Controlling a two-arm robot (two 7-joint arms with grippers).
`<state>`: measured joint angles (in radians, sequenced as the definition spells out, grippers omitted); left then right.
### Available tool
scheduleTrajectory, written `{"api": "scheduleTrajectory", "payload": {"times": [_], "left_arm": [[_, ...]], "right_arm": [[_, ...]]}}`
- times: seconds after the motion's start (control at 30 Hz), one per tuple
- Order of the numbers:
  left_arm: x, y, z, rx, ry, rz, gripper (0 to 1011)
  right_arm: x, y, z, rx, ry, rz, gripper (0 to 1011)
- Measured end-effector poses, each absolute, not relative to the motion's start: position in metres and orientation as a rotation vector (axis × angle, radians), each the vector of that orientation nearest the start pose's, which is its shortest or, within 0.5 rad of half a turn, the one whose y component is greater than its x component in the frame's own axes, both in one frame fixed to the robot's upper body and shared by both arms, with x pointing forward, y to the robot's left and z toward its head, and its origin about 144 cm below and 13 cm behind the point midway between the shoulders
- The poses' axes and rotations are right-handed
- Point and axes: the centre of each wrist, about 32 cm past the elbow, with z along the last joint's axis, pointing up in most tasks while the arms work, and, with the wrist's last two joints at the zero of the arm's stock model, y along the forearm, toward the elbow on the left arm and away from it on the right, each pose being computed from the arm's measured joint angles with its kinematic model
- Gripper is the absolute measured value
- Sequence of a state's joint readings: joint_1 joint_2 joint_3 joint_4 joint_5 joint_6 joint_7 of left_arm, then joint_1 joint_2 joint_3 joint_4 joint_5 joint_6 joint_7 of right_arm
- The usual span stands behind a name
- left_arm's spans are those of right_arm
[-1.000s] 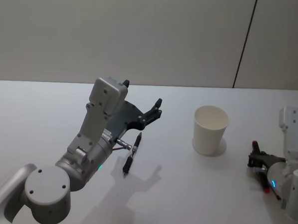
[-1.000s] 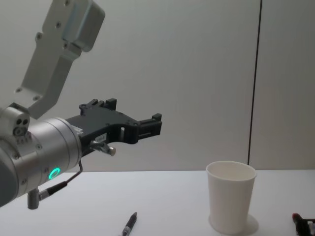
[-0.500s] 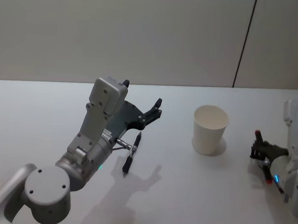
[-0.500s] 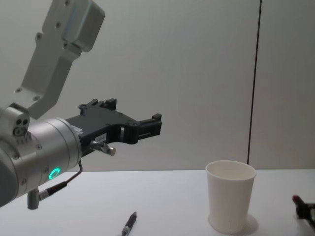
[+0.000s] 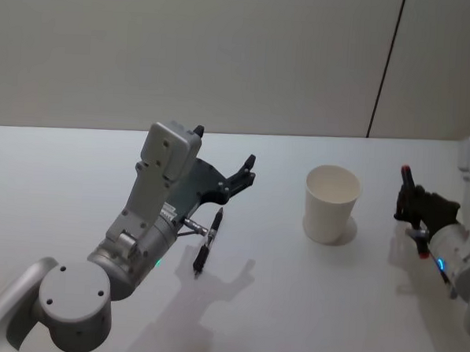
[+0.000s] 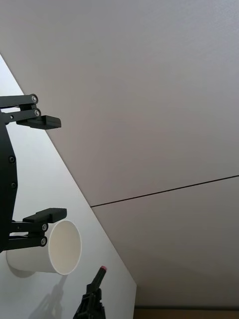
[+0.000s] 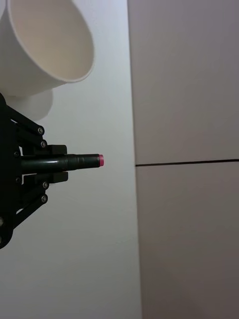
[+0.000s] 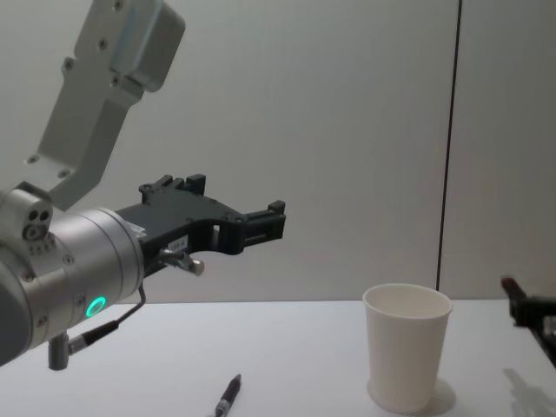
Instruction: Place the pen into the pen holder.
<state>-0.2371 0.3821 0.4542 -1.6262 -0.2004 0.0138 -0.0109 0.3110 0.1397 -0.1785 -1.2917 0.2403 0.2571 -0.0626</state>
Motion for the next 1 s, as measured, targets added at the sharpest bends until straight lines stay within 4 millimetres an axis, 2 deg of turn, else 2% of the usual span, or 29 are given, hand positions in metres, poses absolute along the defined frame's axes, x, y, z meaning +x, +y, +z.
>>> {"api": "scheduleTrajectory", "payload": {"times": [0.57,1.0], "left_arm": [[0.492,0.198,1.204,0.061,-0.268,1.124,1004],[0.492,0.198,1.204,0.061,-0.268,1.124,1004]], "right_arm": [[0.54,-0.224,1.177,0.033,0.018,-1.368,184],[0.551,-0.216,1.186,0.181,-0.15,-1.243,184]]}}
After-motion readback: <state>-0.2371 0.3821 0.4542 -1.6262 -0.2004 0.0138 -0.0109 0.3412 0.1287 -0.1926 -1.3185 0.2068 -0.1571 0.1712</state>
